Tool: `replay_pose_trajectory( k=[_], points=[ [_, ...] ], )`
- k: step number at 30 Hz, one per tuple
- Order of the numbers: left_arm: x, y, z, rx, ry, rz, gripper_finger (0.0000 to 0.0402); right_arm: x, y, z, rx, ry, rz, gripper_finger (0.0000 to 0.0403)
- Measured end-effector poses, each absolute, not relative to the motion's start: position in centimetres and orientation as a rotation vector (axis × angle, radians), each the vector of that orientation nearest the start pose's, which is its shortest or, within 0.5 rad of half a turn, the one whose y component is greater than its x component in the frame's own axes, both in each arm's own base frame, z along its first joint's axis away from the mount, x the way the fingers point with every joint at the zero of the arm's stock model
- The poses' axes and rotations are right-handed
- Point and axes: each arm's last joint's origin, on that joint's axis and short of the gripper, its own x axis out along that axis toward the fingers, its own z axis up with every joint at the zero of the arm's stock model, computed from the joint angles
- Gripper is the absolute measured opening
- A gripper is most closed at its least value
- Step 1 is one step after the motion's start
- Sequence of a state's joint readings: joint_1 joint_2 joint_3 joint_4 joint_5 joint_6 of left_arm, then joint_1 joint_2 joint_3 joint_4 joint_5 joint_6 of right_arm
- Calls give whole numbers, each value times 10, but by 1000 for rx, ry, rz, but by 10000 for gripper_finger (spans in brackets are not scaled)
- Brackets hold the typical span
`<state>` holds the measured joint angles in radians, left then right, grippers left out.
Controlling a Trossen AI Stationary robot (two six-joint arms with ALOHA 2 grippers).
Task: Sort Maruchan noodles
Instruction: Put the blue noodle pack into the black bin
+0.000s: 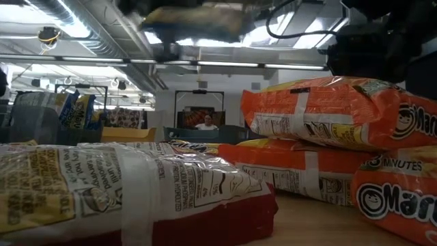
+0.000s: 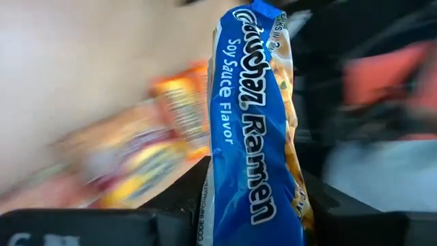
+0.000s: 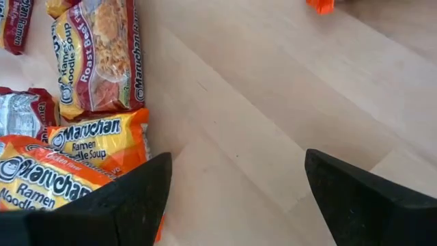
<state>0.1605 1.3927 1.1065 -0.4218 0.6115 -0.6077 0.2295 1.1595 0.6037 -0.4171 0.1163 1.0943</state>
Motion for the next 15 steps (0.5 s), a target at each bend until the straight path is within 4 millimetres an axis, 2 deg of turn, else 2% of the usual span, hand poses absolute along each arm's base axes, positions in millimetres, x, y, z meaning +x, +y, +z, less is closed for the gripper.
replay_pose_trajectory(
  k=[4,7,11,15],
  points=[
    [245,20,317,-628,795,27,127,204,44,187,836,897,-429,321],
    [207,15,326,-605,862,196,127,204,44,187,836,897,-429,321],
    [166,7,335,-559,924,226,127,204,43,187,831,890,-438,321],
    [136,3,341,-460,919,286,127,204,43,187,828,886,-443,321]
  ],
)
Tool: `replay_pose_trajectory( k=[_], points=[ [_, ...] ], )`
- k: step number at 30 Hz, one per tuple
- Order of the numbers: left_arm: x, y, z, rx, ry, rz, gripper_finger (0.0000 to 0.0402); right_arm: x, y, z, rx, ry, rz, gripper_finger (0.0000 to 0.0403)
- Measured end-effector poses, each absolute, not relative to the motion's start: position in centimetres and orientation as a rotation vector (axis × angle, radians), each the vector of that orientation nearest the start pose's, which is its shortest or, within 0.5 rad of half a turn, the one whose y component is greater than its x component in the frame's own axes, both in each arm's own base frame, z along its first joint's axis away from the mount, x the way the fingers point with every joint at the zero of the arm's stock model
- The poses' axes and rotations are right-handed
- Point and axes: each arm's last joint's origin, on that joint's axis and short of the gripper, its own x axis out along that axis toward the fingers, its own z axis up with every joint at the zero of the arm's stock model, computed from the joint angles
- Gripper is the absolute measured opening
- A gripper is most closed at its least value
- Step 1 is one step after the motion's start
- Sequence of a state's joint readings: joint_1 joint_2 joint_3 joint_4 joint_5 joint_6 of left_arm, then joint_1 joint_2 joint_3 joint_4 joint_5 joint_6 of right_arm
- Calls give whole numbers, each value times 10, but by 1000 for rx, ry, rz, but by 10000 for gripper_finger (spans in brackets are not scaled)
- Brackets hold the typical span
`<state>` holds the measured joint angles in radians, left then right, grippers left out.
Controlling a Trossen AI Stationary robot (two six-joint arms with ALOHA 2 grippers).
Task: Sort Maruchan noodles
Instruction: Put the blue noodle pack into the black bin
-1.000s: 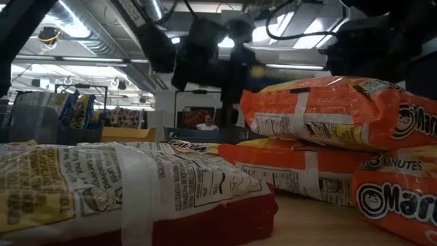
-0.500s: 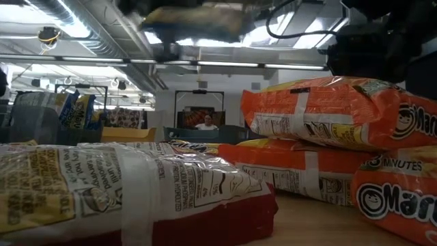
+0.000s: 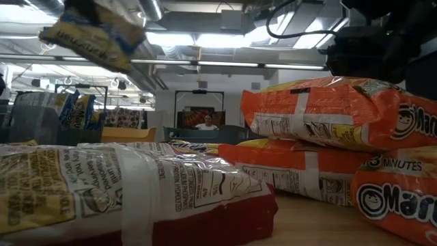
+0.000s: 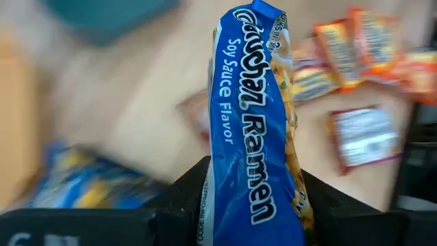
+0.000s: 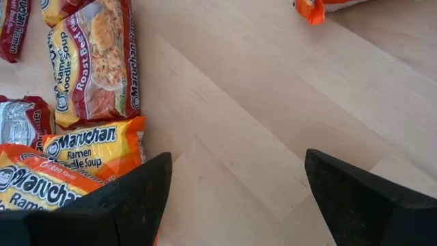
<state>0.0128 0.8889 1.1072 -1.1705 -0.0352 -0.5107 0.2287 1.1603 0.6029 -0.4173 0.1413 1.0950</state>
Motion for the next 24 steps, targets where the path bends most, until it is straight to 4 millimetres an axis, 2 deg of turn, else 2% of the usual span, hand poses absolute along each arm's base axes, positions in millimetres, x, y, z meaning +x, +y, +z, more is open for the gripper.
replay_pose_trajectory(
  k=[4,6,13,19,24],
  points=[
    [103,1,339,-475,1018,358,127,204,43,187,845,878,-457,321],
    [95,1,338,-460,1059,359,127,204,43,187,843,871,-465,321],
    [87,3,337,-341,1032,358,127,204,42,187,861,856,-492,321],
    [87,-2,308,-436,1103,258,127,204,42,187,862,842,-510,321],
    [88,0,288,-410,1083,288,127,204,42,187,877,839,-519,321]
  ],
)
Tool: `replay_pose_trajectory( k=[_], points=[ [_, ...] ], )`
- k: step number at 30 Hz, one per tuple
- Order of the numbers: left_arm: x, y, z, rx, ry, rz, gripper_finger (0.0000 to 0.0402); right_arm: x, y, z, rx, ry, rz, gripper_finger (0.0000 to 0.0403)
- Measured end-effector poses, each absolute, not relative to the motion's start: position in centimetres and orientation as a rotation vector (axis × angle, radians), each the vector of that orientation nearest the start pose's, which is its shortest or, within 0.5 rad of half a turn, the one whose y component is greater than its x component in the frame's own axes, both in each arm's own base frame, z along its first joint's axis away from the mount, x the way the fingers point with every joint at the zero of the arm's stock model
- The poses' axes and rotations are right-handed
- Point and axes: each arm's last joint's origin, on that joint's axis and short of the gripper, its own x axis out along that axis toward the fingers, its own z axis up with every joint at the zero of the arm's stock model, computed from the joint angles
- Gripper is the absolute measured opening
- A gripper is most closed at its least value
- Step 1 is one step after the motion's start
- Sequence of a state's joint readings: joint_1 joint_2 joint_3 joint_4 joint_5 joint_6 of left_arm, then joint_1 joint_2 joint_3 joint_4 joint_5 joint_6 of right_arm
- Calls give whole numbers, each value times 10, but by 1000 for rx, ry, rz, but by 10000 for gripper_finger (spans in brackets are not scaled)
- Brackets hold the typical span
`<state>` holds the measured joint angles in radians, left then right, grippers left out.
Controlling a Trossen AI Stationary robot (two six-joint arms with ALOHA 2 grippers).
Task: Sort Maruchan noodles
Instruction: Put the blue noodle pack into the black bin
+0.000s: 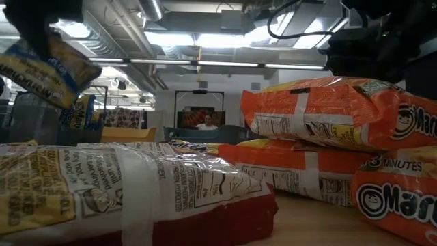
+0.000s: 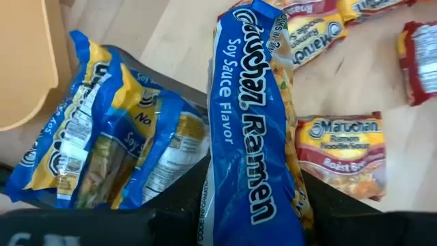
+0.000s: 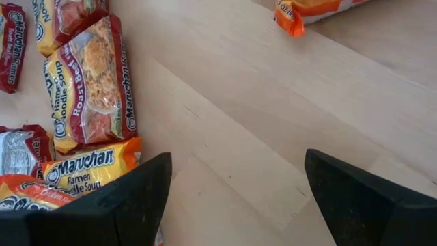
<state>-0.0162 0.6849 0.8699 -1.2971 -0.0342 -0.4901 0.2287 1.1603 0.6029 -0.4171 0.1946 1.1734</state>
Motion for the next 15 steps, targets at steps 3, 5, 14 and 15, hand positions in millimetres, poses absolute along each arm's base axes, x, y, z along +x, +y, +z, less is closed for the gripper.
replay_pose_trajectory(
  k=[3,5,14,15],
  points=[
    [87,-1,278,-419,1086,273,127,204,42,187,882,838,-521,321],
    [86,-1,271,-418,1100,275,127,204,42,187,884,837,-523,321],
    [86,-1,245,-403,1132,260,127,204,42,187,883,832,-530,321],
    [86,-1,242,-408,1141,264,127,204,41,187,881,829,-533,321]
  ],
)
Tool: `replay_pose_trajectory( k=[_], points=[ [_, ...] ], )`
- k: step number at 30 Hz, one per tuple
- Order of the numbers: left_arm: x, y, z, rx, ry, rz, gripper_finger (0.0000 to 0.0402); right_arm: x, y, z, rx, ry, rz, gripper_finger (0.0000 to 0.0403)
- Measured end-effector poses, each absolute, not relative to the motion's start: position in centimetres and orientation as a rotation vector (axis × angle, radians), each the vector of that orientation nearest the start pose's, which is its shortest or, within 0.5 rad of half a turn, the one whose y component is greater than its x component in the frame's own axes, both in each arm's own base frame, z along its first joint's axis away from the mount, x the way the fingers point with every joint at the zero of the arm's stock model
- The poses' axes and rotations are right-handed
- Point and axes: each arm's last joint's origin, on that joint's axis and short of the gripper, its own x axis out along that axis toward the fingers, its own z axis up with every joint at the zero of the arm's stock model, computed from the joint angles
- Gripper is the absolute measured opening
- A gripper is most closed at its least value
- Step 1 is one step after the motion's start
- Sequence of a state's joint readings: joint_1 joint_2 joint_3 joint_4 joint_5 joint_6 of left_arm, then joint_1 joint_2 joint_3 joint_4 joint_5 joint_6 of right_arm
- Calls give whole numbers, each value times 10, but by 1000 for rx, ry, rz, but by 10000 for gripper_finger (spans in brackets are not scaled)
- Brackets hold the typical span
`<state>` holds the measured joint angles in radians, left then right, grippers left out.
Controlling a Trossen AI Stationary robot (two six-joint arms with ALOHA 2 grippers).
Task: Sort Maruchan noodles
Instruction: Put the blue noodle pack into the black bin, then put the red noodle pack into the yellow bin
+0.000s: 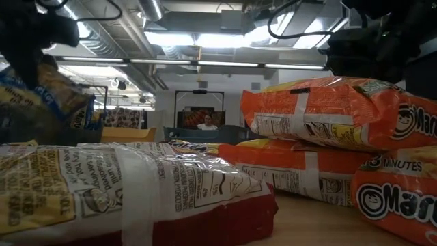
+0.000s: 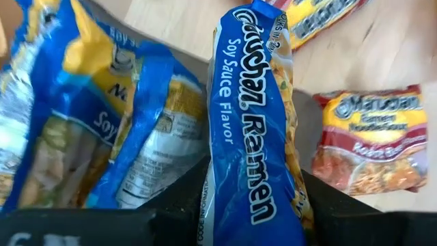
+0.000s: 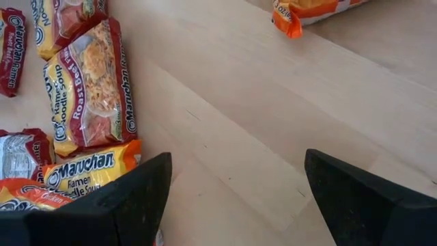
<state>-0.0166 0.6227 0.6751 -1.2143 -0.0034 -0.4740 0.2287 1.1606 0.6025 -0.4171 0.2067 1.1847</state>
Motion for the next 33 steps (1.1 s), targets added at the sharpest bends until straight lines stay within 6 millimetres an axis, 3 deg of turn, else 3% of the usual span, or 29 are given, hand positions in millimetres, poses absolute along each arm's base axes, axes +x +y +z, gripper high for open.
replay_pose_trajectory(
  k=[14,25,33],
  points=[
    [89,-2,233,-421,1121,231,139,204,41,187,872,821,-540,321],
    [90,-3,240,-488,1095,213,183,204,41,187,865,824,-535,321],
    [87,-7,249,-713,1122,201,192,205,41,188,834,828,-512,321]
  ],
)
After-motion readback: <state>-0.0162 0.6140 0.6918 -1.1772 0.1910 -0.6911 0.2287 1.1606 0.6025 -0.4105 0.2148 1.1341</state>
